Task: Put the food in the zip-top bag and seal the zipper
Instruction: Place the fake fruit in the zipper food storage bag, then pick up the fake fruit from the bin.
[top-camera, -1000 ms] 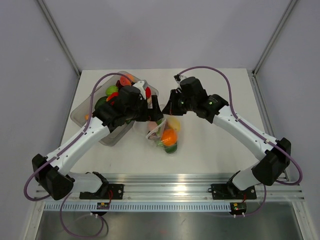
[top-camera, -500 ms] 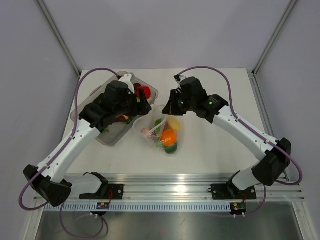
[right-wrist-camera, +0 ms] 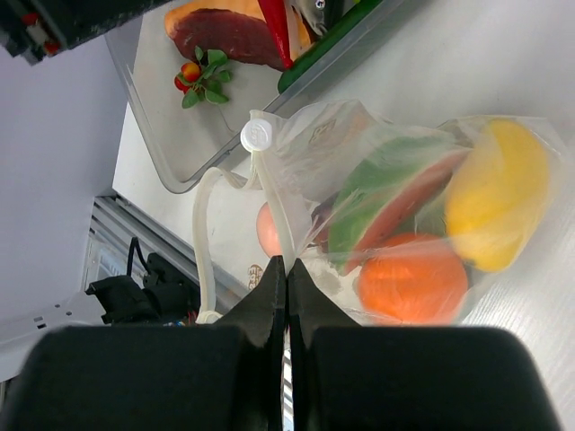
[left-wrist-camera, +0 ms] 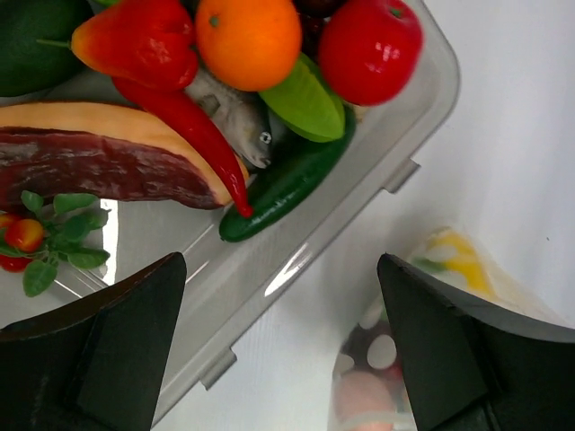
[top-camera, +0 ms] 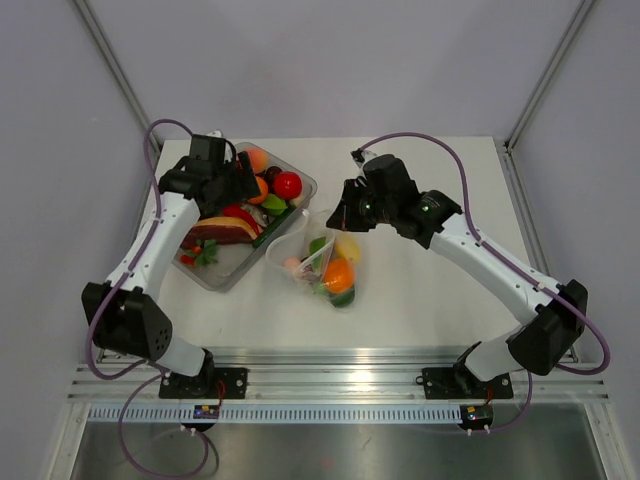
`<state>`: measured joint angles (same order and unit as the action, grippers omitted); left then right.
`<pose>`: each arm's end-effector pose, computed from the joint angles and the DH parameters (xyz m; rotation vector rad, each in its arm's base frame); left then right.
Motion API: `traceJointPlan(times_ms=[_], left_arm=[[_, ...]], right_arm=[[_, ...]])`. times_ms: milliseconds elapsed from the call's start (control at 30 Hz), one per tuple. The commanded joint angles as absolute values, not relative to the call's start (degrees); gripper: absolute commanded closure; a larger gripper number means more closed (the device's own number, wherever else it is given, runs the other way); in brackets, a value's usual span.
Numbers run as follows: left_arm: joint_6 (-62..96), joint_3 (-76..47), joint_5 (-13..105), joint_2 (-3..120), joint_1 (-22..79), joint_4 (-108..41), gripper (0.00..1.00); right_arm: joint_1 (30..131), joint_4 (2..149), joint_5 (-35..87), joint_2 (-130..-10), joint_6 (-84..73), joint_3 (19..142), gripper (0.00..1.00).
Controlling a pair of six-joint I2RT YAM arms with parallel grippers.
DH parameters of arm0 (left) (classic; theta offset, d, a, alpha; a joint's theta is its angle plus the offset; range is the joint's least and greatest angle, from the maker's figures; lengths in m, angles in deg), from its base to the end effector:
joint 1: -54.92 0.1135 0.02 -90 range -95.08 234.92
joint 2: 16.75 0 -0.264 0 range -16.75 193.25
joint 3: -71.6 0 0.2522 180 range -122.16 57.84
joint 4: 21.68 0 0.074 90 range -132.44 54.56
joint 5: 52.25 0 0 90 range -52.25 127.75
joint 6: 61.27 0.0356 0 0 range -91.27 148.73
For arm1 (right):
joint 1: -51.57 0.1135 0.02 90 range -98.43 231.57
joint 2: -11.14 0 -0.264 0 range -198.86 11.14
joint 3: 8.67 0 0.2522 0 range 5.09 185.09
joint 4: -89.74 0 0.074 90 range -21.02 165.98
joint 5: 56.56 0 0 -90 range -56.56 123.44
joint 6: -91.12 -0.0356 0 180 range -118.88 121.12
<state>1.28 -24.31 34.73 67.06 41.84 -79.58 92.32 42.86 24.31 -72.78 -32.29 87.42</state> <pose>0.3068 -0.0693 0.3503 -0.3238 2.3643 -0.2766 0.2450 0.2186 0.3670 -0.2446 2.3026 0.8780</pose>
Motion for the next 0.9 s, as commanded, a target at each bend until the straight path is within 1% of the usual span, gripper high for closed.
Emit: traceJointPlan(times_ms=[0, 100, 167, 300, 367, 433, 533, 567, 667, 867], left_arm=[[0.69, -28.73, 35.11, 70.50, 46.03, -77.55, 0.10], [-2.02, -31.89, 37.21, 74.99, 49.89, -78.86, 0.11], [-3.70, -31.81, 39.58, 76.23, 51.13, -77.38, 0.10], [-9.23, -31.37, 40.47, 78.52, 53.24, -74.74, 0.09], [-12.66, -30.41, 43.45, 79.66, 54.82, -71.68, 0.11], [-15.55, -29.26, 43.64, 80.19, 56.59, -69.91, 0.11], [-18.90, -28.21, 43.11, 81.68, 57.82, -67.53, 0.09], [-19.69, -27.94, 43.20, 82.73, 58.25, -65.78, 0.04], [-22.68, -26.27, 45.21, 85.19, 58.96, -62.27, 0.02], [-26.55, -23.64, 46.10, 88.45, 58.96, -56.81, 0.06]], right_arm=[[92.97, 43.02, 26.05, -69.89, -31.58, 88.15, 1.00], [92.97, 42.06, 27.10, -70.33, -31.05, 88.85, 1.00], [92.97, 42.14, 27.20, -70.59, -30.79, 89.03, 1.00], [92.88, 41.88, 27.02, -71.73, -30.61, 89.82, 1.00], [92.97, 41.53, 27.02, -72.44, -30.35, 90.34, 1.00], [92.97, 41.18, 27.11, -72.70, -30.26, 90.35, 1.00], [92.97, 41.17, 27.28, -72.97, -30.08, 90.35, 1.00], [92.97, 41.09, 27.28, -73.14, -29.99, 90.43, 1.00], [92.88, 41.09, 27.28, -73.67, -29.91, 90.70, 1.00], [92.97, 40.03, 27.63, -74.11, -29.29, 91.22, 1.00]])
